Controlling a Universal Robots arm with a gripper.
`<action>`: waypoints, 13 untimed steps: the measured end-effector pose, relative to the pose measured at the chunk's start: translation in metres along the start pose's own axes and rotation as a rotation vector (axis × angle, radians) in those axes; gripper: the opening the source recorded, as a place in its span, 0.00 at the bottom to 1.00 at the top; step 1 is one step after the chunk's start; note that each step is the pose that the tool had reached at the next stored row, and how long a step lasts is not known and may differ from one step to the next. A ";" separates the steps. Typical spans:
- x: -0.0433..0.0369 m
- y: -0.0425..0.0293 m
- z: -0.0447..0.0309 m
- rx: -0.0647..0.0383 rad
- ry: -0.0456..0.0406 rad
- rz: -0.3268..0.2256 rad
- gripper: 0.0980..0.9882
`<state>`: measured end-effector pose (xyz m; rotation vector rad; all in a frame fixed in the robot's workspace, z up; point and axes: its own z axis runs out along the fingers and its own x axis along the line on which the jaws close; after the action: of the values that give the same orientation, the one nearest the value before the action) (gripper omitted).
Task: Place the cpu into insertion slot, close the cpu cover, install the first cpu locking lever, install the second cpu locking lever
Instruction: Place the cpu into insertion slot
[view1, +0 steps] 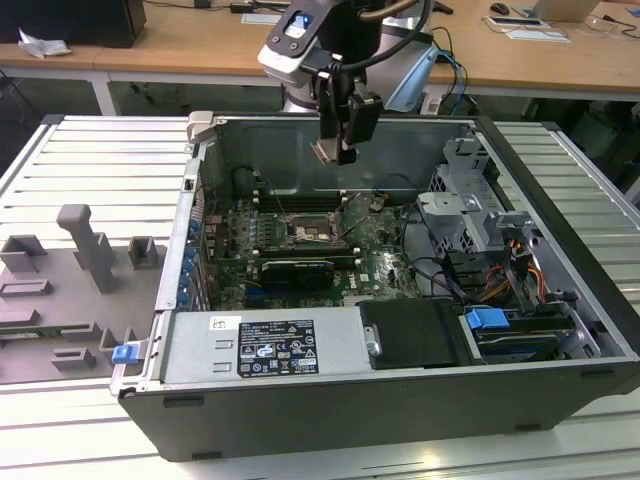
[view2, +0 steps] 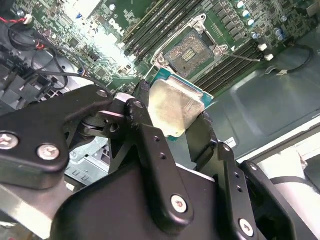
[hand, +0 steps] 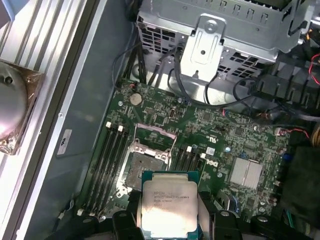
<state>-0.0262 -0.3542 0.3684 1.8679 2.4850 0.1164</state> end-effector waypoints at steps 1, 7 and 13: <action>0.0000 0.0000 0.0003 0.001 -0.0011 0.020 0.49; 0.0000 -0.0001 0.0014 0.001 -0.0060 0.087 0.49; -0.0001 -0.0002 0.0024 0.001 -0.0110 0.157 0.49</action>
<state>-0.0261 -0.3542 0.3660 2.0564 2.3291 0.1080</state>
